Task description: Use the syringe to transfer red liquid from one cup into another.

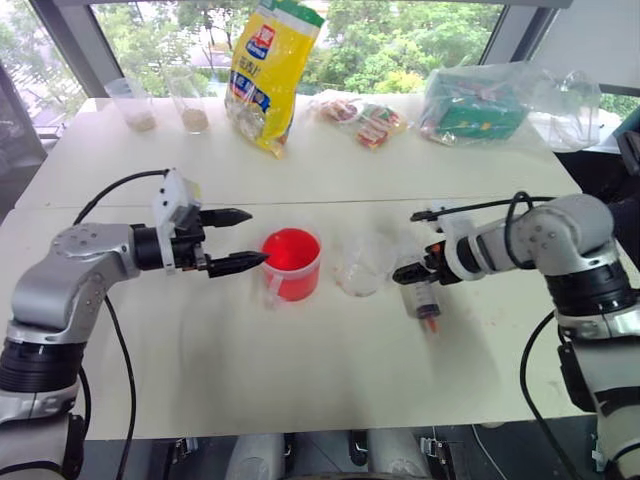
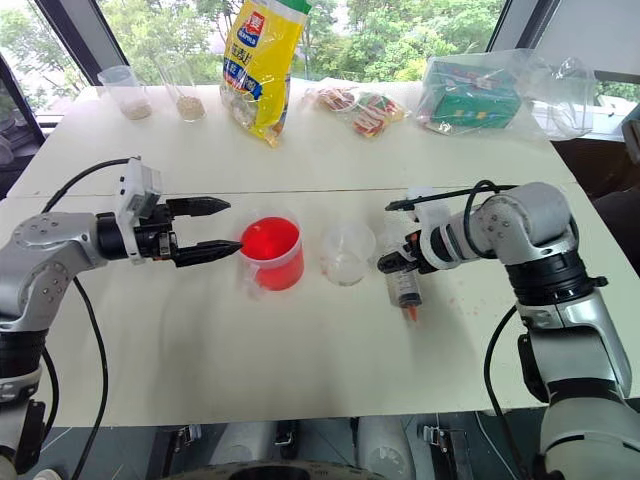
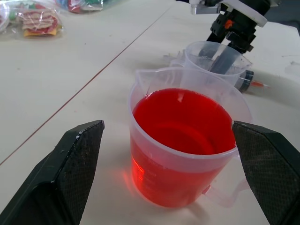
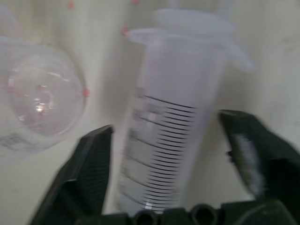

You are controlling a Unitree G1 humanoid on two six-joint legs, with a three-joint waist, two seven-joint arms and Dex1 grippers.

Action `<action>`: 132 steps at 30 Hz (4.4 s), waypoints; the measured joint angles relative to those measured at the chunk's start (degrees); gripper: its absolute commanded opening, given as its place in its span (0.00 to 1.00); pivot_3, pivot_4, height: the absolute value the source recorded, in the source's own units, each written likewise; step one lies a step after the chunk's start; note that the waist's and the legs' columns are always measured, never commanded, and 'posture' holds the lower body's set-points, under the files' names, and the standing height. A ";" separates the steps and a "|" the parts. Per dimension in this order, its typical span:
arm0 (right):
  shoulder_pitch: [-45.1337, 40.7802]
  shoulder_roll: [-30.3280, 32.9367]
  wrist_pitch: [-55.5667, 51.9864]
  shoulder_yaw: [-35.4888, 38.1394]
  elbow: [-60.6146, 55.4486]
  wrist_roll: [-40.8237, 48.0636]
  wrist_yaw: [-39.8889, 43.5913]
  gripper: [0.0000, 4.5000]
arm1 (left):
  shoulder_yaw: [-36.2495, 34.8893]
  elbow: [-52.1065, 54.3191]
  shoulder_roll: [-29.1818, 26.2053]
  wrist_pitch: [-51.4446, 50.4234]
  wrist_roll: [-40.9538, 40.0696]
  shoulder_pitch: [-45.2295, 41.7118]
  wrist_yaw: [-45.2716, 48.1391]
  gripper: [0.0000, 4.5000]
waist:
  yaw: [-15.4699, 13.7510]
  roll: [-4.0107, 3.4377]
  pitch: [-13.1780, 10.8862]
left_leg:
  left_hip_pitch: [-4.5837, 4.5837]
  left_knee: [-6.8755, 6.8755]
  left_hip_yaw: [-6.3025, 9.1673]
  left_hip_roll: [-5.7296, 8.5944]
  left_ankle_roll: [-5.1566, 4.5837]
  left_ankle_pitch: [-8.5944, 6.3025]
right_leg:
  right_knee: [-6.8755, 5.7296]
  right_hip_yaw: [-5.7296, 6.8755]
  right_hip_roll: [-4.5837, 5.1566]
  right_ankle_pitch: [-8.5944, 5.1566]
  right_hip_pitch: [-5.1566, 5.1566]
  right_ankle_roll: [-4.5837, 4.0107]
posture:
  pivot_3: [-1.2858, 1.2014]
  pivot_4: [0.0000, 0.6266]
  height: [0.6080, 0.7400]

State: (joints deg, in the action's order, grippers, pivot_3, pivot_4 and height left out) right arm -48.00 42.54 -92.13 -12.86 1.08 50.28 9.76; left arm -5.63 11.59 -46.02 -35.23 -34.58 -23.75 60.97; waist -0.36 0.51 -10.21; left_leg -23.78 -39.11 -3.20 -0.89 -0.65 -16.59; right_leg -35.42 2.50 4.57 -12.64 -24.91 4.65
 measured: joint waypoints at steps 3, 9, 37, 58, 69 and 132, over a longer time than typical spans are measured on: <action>0.57 0.14 0.00 -0.47 -1.99 -0.06 0.57 0.31 | -0.01 0.03 0.03 0.00 -0.03 0.49 -0.22 1.00 | 0.06 0.00 0.00 | 0.01 0.00 0.02 0.00 0.00 0.00 | -0.03 0.01 -0.01 0.00 0.00 0.00 | 0.52 0.24 1.00; 1.20 0.21 0.01 -0.17 -3.19 -0.45 0.74 0.31 | -0.03 -0.16 0.05 0.28 -0.02 0.32 -0.25 1.00 | 0.08 0.00 0.00 | 0.02 0.00 0.02 0.00 0.00 0.00 | -0.04 0.01 -0.02 0.00 0.00 0.00 | 0.52 0.24 1.00; 10.41 -31.79 60.71 11.11 -19.26 -10.05 25.06 0.31 | -1.45 -4.56 -2.31 -9.24 -8.00 -17.94 2.71 1.00 | 1.28 0.02 -0.01 | 0.12 -0.02 0.05 0.03 0.05 0.03 | -0.23 -0.04 -0.07 0.13 0.03 0.25 | 0.52 0.24 1.00; 15.97 -38.01 82.74 2.50 -0.18 -25.64 34.50 0.31 | -4.63 3.99 -4.93 -13.90 -14.90 -17.70 0.23 1.00 | 1.34 0.00 -0.02 | 0.38 -0.03 0.03 0.04 0.28 0.17 | -0.66 -0.13 -0.06 0.11 0.05 0.21 | 0.52 0.24 1.00; 16.03 -38.00 82.87 2.53 0.47 -26.93 34.73 0.31 | -2.45 2.18 -0.52 -13.10 -14.50 -18.93 0.18 1.00 | 1.24 0.00 -0.02 | 0.38 -0.04 0.02 0.04 0.29 0.17 | -0.66 -0.14 -0.06 0.11 0.05 0.21 | 0.52 0.24 1.00; 15.14 -39.07 80.30 4.78 2.37 -26.30 36.77 0.31 | -0.30 -6.94 6.10 -11.95 -11.01 -27.23 -2.81 0.00 | 1.26 0.00 -0.02 | 0.39 -0.04 0.03 0.05 0.28 0.17 | -0.66 -0.15 -0.06 0.11 0.06 0.22 | 0.52 0.24 1.00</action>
State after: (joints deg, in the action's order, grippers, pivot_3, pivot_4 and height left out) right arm -32.86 3.46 -11.82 -8.08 3.45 23.98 46.53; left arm -5.93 4.66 -39.92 -47.18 -45.59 -50.97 58.16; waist 0.90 0.51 -10.23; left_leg -23.39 -39.15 -3.17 -0.84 -0.37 -16.42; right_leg -36.09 2.35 4.51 -12.52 -24.85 4.87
